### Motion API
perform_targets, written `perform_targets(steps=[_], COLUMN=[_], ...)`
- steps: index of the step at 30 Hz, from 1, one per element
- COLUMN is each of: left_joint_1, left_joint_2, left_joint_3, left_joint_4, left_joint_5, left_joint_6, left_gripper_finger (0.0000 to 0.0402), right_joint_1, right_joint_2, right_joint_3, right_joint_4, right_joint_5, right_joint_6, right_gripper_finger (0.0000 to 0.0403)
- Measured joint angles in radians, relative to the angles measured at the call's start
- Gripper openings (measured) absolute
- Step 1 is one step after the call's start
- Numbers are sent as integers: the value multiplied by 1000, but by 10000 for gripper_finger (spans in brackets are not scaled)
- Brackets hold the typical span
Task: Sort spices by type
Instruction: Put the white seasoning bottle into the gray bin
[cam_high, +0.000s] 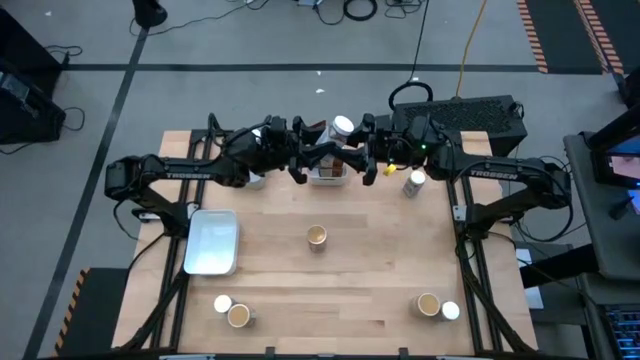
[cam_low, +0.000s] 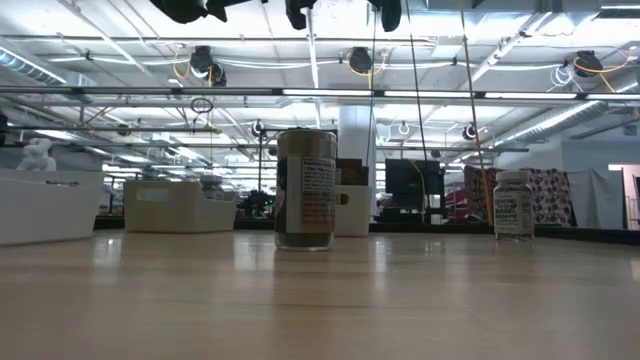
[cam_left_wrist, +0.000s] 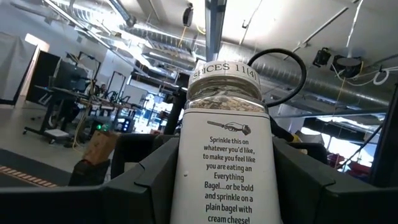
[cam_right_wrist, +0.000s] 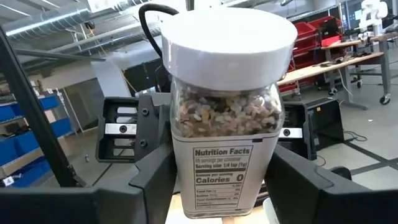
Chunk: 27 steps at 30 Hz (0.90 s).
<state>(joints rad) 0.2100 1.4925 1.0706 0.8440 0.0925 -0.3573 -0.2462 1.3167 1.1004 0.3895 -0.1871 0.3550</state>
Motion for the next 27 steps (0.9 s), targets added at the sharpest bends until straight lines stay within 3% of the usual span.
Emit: perform_targets(steps=[7, 13, 16, 27], left_joint_1=[4, 6, 9, 59], left_joint_2=[0, 1, -14, -92], left_joint_3=[0, 1, 1, 1], left_joint_4=[-5, -42, -102, -320], left_joint_5=[8, 27, 36, 130], left_joint_6=[-2, -1, -2, -1], left_gripper_finger=[208, 298, 321, 327], right_joint_1=[0, 0, 0, 0], right_joint_2=[-1, 3, -2, -5], right_joint_3=[0, 0, 0, 0], right_joint_4=[-12, -47, -92, -318], right_joint_5=[-3, -2, -2, -58], right_joint_6=[-21, -43, -57, -93], right_gripper_finger=[164, 164, 164, 167])
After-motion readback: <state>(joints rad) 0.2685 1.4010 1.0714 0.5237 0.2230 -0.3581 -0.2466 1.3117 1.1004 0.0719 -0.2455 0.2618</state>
